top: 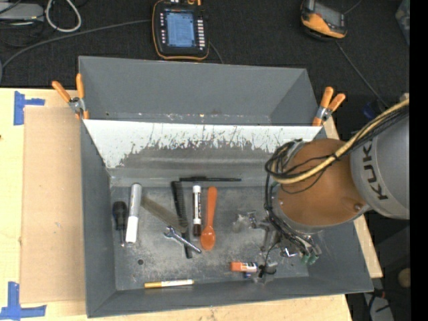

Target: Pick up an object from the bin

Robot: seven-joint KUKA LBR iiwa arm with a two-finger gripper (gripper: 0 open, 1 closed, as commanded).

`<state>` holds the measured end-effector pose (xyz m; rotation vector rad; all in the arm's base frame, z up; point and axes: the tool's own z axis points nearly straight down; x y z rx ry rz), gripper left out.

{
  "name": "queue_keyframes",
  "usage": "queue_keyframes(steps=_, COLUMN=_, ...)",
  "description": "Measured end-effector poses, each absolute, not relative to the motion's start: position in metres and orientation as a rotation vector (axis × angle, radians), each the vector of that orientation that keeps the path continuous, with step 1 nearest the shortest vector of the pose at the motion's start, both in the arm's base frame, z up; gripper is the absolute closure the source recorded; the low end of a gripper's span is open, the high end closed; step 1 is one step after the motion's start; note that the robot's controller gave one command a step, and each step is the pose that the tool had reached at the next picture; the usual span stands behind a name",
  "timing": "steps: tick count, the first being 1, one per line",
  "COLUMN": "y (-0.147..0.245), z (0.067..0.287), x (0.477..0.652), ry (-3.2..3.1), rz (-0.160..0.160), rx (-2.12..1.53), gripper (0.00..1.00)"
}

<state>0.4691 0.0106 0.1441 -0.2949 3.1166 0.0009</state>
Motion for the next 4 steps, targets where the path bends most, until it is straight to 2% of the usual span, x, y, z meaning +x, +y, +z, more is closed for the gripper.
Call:
queue_keyframes(steps=1, y=0.0, z=0.099, x=0.47, ry=3.108, rz=0.001, rx=-0.296, gripper=0.0)
queue_keyframes(steps=2, y=-0.015, z=0.072, x=0.477, ry=3.093, rz=0.002, rx=-0.291, gripper=0.0)
queue_keyframes(steps=3, y=-0.004, z=0.069, x=0.47, ry=3.1, rz=0.003, rx=-0.351, gripper=1.0)
queue_keyframes(steps=4, y=-0.004, z=0.069, x=0.47, ry=3.1, rz=0.004, rx=-0.351, gripper=1.0)
